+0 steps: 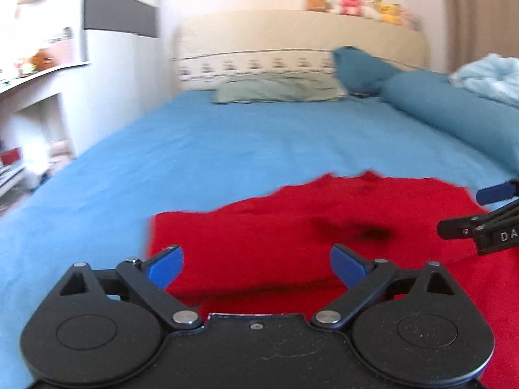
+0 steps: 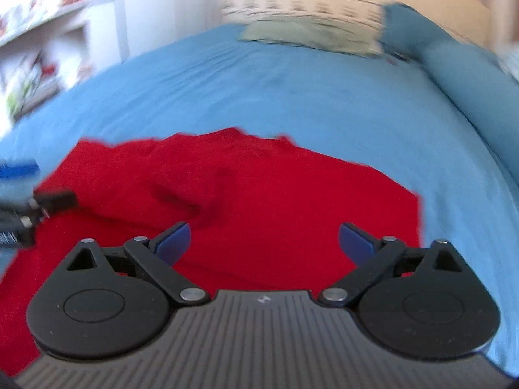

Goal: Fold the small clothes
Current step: 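Grasp the sweater's side edge with the left tool and fold it inward, then grasp the opposite side edge with the right tool and fold it inward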

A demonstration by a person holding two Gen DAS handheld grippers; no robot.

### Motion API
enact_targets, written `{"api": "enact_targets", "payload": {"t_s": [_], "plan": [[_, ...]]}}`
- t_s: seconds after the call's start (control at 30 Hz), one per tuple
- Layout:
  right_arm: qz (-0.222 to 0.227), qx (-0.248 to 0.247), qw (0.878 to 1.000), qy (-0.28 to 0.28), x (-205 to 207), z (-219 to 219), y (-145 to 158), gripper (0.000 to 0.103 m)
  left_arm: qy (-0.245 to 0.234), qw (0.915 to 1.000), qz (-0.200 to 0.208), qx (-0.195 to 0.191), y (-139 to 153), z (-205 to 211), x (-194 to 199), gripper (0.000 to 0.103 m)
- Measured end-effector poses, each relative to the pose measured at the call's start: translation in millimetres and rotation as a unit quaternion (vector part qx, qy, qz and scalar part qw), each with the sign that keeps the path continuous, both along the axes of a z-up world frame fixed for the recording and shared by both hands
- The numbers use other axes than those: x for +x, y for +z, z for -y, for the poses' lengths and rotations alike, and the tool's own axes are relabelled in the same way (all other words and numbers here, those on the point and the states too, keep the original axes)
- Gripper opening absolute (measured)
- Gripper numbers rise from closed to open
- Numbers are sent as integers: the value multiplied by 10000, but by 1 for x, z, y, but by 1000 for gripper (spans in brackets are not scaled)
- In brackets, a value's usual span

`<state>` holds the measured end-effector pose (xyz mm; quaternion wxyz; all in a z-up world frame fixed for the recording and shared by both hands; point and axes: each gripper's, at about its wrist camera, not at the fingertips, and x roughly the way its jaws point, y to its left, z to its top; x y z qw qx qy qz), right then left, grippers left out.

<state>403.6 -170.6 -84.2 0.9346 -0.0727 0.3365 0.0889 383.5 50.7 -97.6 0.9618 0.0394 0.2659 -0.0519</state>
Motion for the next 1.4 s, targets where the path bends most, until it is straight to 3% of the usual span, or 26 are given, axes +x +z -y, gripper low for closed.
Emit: {"api": "enact_targets", "payload": {"t_s": [0.13, 0.27, 0.3, 0.33, 0.4, 0.5, 0.57, 0.63, 0.8, 0.87, 0.9, 0.93, 0.97, 1.23, 1.33, 1.4], "plan": [[-60, -548, 9980, 312, 33, -50, -25, 81, 255, 9988, -305, -299, -17, -22, 15, 97], [-126, -1057, 9923, 640, 58, -81, -45, 78, 267, 9980, -463, -343, -27, -25, 22, 97], [-186, -1140, 9914, 610, 64, -84, -48, 65, 263, 9978, -519, -314, -31, -25, 24, 97], [-241, -1066, 9925, 551, 71, -81, -48, 42, 271, 9976, -561, -288, -34, -25, 24, 97], [-261, -567, 9979, 150, 78, -65, -40, 29, 304, 9972, -622, -293, -38, -25, 23, 97], [-163, 309, 9975, -618, 77, -31, -30, 30, 381, 9963, -651, -414, -34, -36, 16, 97], [-237, 702, 9936, -856, 71, -14, -35, 37, 440, 9962, -642, -401, -33, -39, 12, 97], [-372, 887, 9912, -909, 65, -6, -45, 61, 469, 9961, -659, -357, -36, -39, 12, 97], [-268, 1234, 9862, -1068, 63, 2, -54, 62, 628, 9950, -729, -282, -43, -43, 14, 96], [-237, 1415, 9817, -1250, 69, 5, -55, 59, 713, 9943, -746, -263, -46, -46, 16, 95], [-247, 1468, 9797, -1341, 72, 6, -54, 52, 744, 9941, -754, -247, -48, -46, 18, 94], [-260, 1465, 9788, -1410, 77, 5, -52, 30, 787, 9938, -752, -223, -50, -47, 20, 94], [-271, 1418, 9787, -1457, 82, 5, -48, 21, 829, 9936, -742, -201, -52, -48, 22, 94], [483, 1040, 9780, -1742, 88, 61, 26, 20, 1043, 9937, -408, 22, -56, -44, 35, 93], [530, 760, 9771, -1917, 79, 94, 30, 20, 1150, 9919, -534, -104, -59, -49, 40, 93], [342, 883, 9746, -2028, 71, 117, 14, 20, 1191, 9910, -583, -165, -61, -52, 39, 93]]}}
